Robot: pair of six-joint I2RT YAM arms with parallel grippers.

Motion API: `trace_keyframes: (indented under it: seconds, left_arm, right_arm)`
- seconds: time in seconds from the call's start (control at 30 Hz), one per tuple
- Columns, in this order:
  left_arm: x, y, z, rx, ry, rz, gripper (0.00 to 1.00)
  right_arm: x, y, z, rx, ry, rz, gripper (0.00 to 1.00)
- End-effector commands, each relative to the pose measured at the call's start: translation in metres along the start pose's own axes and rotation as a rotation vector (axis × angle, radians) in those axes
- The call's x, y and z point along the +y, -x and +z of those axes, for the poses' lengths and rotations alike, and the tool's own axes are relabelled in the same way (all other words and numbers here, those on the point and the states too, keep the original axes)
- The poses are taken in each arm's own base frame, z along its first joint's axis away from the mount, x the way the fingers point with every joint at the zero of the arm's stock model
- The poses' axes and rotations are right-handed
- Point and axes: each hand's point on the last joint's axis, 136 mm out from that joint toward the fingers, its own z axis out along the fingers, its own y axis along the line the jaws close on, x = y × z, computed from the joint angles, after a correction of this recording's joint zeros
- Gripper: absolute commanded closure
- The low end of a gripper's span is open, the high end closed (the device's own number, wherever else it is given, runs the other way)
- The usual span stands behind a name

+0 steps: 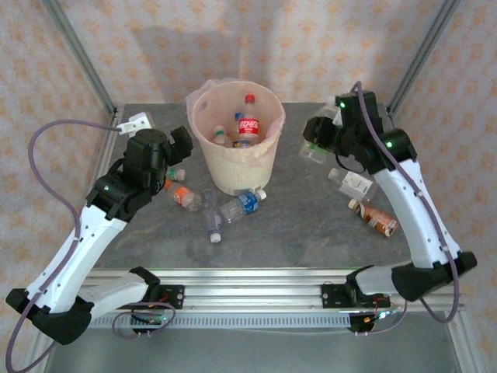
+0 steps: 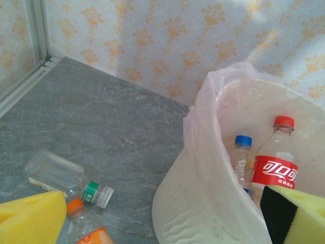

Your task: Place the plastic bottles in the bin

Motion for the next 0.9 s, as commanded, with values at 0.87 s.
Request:
trace_keyframes:
  seconds: [0.87]
  left_arm:
    - [0.015, -0.003, -0.002, -0.015, 0.044, -0.042, 0.00]
  right_arm:
    - [0.145, 0.001, 0.128, 0.159, 0.178, -0.208, 0.66]
